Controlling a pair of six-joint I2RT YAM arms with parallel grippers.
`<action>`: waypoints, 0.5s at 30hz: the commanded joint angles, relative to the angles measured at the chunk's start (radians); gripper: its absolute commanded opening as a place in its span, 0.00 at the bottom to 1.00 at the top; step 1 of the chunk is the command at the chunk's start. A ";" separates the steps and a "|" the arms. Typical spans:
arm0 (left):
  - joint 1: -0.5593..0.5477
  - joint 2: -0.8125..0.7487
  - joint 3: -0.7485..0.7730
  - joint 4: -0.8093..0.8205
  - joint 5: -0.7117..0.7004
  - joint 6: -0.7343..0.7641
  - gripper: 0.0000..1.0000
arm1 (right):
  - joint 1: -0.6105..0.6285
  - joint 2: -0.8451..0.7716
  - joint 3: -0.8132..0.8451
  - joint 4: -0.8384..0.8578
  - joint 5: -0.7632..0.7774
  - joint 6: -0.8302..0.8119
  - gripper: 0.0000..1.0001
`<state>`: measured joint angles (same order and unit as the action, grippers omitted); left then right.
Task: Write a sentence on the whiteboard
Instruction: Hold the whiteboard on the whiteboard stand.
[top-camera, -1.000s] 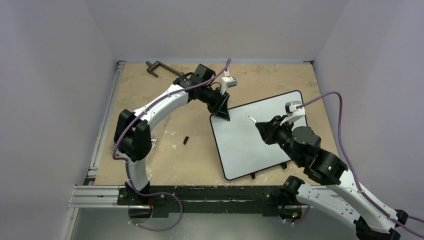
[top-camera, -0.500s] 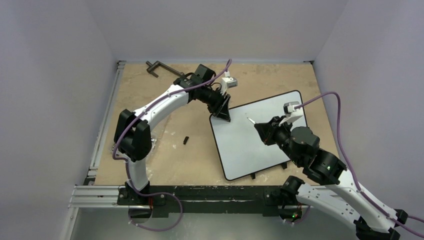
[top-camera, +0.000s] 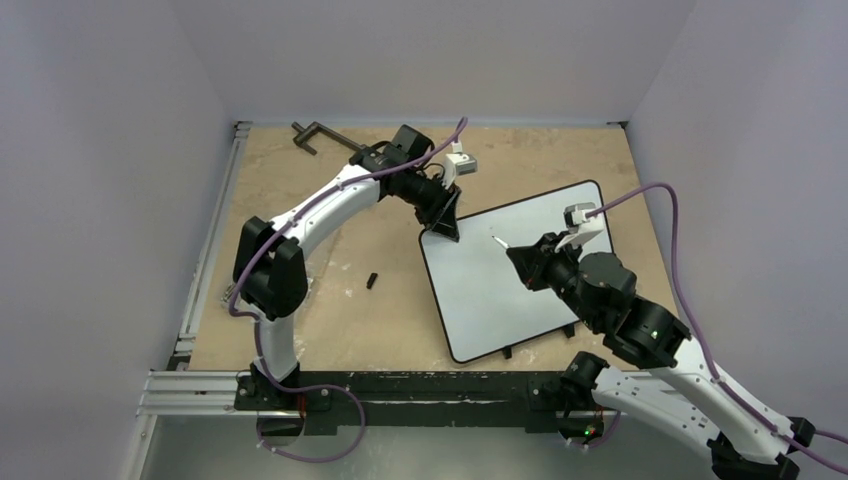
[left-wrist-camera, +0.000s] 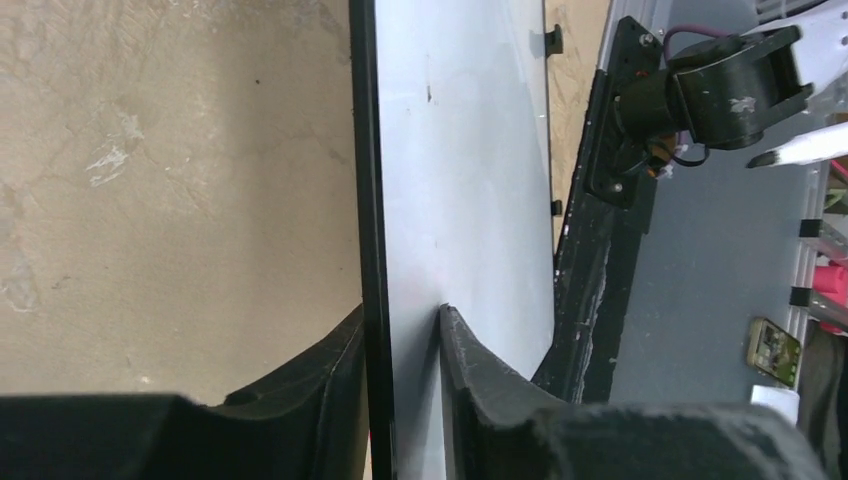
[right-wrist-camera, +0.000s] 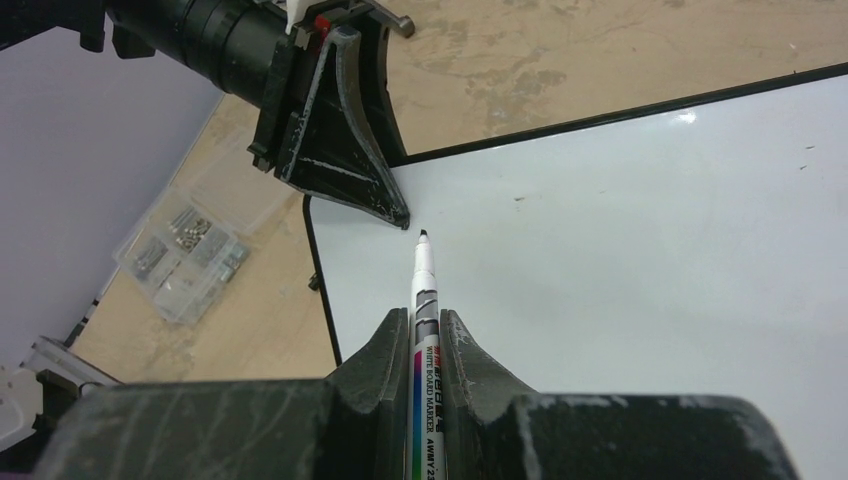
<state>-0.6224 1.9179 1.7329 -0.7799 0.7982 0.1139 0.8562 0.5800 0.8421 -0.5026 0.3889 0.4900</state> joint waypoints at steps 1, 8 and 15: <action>0.001 0.005 0.062 -0.035 0.029 0.031 0.18 | -0.002 0.011 -0.009 0.039 -0.017 0.004 0.00; 0.000 -0.023 0.062 -0.046 0.018 0.046 0.00 | -0.001 -0.001 -0.050 0.089 -0.072 -0.024 0.00; 0.000 -0.064 0.010 -0.007 -0.012 0.026 0.00 | -0.002 0.003 -0.105 0.192 -0.187 -0.078 0.00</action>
<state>-0.6151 1.9156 1.7752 -0.8448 0.8757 0.0601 0.8562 0.5797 0.7494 -0.4202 0.2787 0.4595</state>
